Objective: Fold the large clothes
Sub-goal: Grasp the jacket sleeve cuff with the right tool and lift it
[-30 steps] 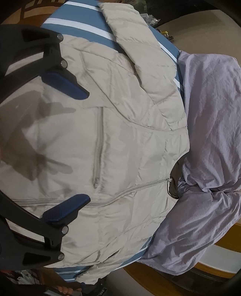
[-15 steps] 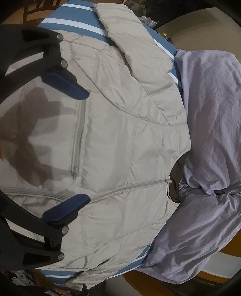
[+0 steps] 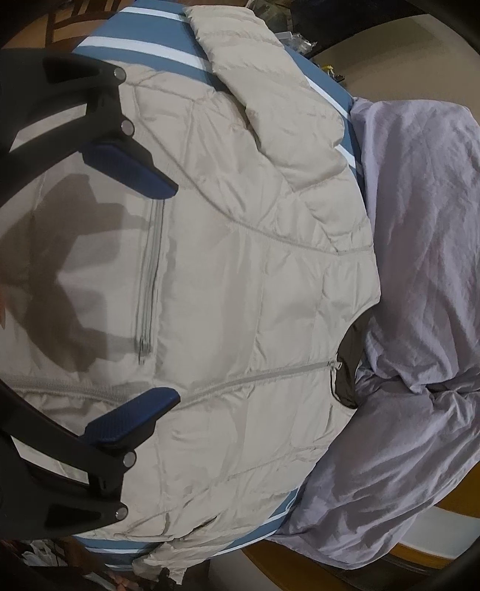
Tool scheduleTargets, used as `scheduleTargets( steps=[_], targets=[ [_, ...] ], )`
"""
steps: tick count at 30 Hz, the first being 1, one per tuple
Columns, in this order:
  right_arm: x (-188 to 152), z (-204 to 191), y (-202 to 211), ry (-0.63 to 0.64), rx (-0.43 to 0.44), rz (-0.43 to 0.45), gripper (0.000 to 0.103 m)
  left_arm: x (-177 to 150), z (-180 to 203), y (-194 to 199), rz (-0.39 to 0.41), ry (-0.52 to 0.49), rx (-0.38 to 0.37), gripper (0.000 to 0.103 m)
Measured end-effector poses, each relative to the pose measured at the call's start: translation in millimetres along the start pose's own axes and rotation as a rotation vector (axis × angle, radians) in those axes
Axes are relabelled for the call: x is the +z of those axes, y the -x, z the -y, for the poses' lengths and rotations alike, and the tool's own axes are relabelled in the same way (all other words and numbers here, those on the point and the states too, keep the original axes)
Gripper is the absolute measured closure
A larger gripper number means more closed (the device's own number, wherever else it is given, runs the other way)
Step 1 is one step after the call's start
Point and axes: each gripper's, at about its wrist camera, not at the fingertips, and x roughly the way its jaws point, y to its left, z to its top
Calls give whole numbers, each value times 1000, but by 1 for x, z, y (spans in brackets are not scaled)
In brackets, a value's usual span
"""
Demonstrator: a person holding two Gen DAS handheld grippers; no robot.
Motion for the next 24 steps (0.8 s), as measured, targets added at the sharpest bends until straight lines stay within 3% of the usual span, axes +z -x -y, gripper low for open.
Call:
scheduleTargets(
  steps=[5, 10, 19, 24],
  targets=[
    [0, -31, 30, 39, 2, 67, 86, 3, -19, 0, 4, -4, 9, 2],
    [-13, -83, 60, 121, 111, 95, 86, 4, -44, 7, 24, 19, 9, 2],
    [-81, -229, 80, 343, 327, -9, 86, -3, -86, 20, 49, 69, 9, 2],
    [-123, -308, 77, 485, 366, -89, 86, -8, -113, 26, 52, 109, 25, 2]
  ],
)
